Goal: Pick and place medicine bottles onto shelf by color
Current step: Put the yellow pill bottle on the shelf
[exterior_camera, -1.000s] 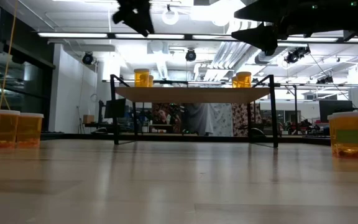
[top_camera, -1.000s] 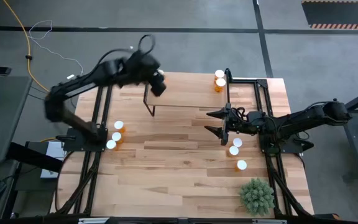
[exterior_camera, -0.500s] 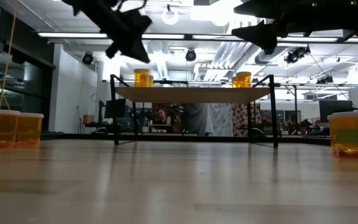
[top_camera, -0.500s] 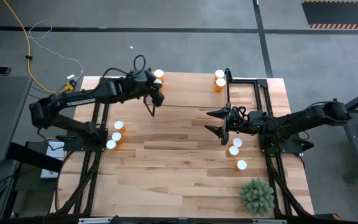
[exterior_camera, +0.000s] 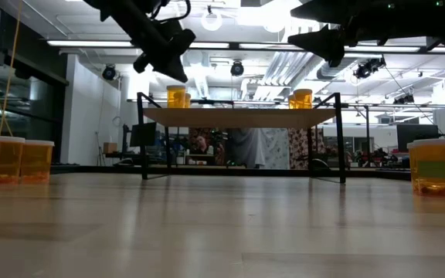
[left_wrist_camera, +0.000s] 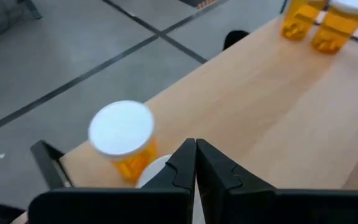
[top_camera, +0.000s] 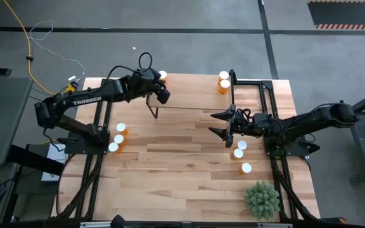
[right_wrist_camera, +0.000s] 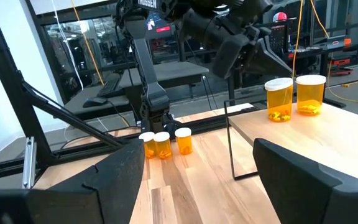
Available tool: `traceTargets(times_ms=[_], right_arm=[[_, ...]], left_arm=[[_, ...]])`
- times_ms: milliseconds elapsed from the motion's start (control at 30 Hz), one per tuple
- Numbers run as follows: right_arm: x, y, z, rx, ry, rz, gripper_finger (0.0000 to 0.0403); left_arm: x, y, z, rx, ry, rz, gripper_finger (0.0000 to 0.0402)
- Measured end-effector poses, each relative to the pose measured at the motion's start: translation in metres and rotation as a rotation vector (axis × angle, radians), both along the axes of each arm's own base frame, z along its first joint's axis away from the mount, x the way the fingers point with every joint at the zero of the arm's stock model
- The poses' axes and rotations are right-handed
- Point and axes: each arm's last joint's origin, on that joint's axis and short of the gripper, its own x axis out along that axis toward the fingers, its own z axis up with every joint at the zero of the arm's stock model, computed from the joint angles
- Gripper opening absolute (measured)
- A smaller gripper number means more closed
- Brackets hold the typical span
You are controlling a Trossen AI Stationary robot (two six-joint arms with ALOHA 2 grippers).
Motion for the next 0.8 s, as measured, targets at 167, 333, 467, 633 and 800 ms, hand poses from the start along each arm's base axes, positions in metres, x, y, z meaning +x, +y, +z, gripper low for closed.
traceTargets(times_ms=[167, 333, 467, 633, 800], right_arm=[[0.0, 0.0, 0.0, 0.0, 0.0, 0.0, 0.0291], [0.0, -0.0001, 0.0, -0.002, 0.0, -0.001, 0.0291], [0.0, -0.0001, 0.0, -0.002, 0.0, 0.0, 0.0291], [0.0, 0.0, 0.0, -0.001, 0.0, 0.0, 0.0291], [0.0, 0.0, 0.0003, 0.0, -0.003, 0.0, 0.0291]], left_arm=[[-0.0005, -0.0012, -0.0015, -0.009, 0.015, 0.01, 0.0], [-0.0006, -0.0018, -0.0017, 0.0, 0.023, 0.028, 0.0], [-0.0004, -0.0022, -0.0017, -0.002, 0.021, 0.03, 0.0], [-0.0009, -0.0015, -0.0014, 0.01, 0.023, 0.051, 0.0], [-0.0013, -0.0008, -0.0014, 0.022, 0.031, 0.073, 0.0]])
